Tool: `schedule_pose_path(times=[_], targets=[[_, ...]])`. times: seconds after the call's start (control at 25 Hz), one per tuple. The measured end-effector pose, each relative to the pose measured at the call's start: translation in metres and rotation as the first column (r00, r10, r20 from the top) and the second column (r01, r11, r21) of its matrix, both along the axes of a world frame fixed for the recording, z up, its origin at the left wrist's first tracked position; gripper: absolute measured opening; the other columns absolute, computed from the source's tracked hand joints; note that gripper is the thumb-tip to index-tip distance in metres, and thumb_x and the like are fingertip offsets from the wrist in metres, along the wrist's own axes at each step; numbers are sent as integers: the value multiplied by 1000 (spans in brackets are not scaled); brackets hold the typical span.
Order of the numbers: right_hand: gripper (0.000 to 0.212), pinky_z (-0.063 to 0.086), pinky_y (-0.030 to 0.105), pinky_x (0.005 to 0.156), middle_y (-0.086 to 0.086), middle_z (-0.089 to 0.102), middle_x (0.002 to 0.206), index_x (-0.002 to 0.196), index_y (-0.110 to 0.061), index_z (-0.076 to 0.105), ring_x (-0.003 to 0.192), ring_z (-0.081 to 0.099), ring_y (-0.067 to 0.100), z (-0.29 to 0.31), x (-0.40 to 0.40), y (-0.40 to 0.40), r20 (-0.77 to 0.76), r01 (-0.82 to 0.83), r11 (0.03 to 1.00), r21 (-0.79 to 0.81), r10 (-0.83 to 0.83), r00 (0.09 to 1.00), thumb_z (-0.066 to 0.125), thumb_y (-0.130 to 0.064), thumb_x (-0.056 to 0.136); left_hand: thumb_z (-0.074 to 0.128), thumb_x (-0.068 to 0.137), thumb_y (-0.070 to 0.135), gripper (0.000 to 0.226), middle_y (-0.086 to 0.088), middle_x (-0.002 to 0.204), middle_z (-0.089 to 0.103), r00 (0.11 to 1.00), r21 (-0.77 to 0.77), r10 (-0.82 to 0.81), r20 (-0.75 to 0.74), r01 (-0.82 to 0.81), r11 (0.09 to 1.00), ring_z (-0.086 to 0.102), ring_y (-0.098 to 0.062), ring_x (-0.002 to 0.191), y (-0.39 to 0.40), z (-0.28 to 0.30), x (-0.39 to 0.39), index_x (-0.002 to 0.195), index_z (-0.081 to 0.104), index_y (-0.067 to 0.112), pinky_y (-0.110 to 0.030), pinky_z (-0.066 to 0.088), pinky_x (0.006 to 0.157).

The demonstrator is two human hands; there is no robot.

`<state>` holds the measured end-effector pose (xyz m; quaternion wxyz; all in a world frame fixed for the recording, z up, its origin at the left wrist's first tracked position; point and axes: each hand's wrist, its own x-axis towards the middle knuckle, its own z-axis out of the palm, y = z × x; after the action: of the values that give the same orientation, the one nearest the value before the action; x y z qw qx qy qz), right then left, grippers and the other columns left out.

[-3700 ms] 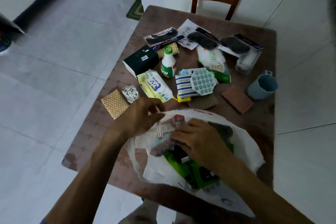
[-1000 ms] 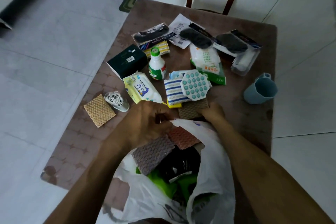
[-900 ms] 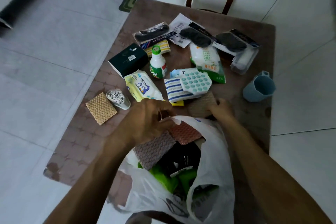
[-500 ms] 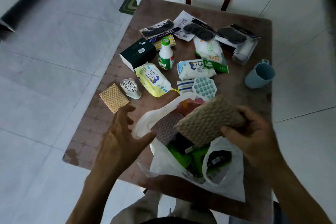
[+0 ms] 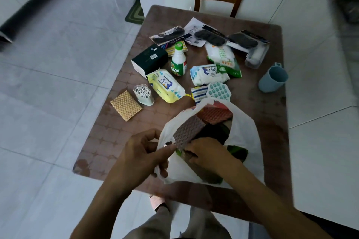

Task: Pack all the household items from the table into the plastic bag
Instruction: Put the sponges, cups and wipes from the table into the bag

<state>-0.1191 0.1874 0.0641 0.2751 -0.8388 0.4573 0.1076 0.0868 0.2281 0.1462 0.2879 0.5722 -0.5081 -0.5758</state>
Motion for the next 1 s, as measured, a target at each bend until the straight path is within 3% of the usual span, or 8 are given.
schedule_pose_path(times=[0.16, 0.24, 0.32, 0.44, 0.52, 0.6, 0.72, 1.0], targets=[[20, 54, 24, 68, -4, 74, 90, 94, -24, 71, 77, 66, 8, 21, -28, -6, 513, 367, 897, -245, -201, 835, 57, -38, 91, 55, 74, 66, 43, 3, 64, 70, 946, -138, 87, 312, -45, 989, 66, -10, 54, -13, 5, -3, 74, 69, 25, -30, 54, 49], [17, 53, 17, 64, -12, 71, 84, 92, -28, 69, 73, 65, 1, 31, -54, -34, 688, 593, 784, -186, -327, 648, 59, -41, 89, 48, 74, 70, 47, 8, 68, 67, 879, -294, 170, 445, -36, 955, 63, -4, 61, -32, 12, -10, 77, 67, 26, -27, 51, 51], [12, 56, 29, 62, -11, 69, 79, 92, -25, 69, 69, 65, 5, 29, -80, -76, 719, 730, 674, -110, -453, 527, 62, -35, 88, 46, 78, 75, 52, 14, 75, 66, 854, -380, 176, 490, 28, 924, 61, 0, 65, -58, 22, -25, 84, 65, 27, -24, 50, 53], [25, 57, 41, 73, 0, 71, 98, 111, -23, 66, 84, 67, 19, 1, -108, -144, 471, 705, 698, -125, -584, 661, 66, -22, 86, 64, 79, 54, 33, 10, 86, 67, 821, -412, -1, 571, 287, 865, 63, -8, 79, -100, 26, -54, 88, 68, 23, -32, 52, 68], [48, 54, 39, 82, 3, 64, 126, 130, -26, 54, 104, 63, 23, -24, -111, -180, 198, 495, 851, -178, -461, 865, 66, -16, 84, 74, 79, 37, 19, 4, 96, 66, 736, -366, -193, 649, 525, 769, 60, -16, 91, -117, 18, -72, 88, 70, 21, -35, 48, 78], [68, 49, 42, 92, 3, 43, 149, 146, -27, 36, 120, 53, 28, -50, -103, -212, -41, 214, 965, -155, -222, 974, 59, -6, 85, 77, 76, 28, 14, 0, 107, 65, 683, -317, -277, 676, 609, 727, 60, -20, 98, -125, 5, -80, 87, 72, 21, -37, 50, 78], [71, 43, 48, 99, 5, 31, 154, 151, -27, 23, 127, 44, 34, -84, -92, -241, -271, -52, 993, -107, 22, 962, 50, -4, 90, 76, 78, 24, 15, 4, 112, 65, 691, -318, -239, 682, 574, 754, 61, -17, 99, -129, -14, -78, 93, 72, 26, -32, 52, 77], [31, 35, 43, 92, 2, 58, 118, 110, -26, 66, 115, 47, 29, -74, -99, -244, -399, -186, 920, -345, 35, 916, 63, -41, 83, 73, 79, 21, 26, 8, 111, 67, 726, -268, -232, 647, 501, 823, 62, -12, 98, -131, -28, -77, 105, 69, 27, -35, 53, 82]])
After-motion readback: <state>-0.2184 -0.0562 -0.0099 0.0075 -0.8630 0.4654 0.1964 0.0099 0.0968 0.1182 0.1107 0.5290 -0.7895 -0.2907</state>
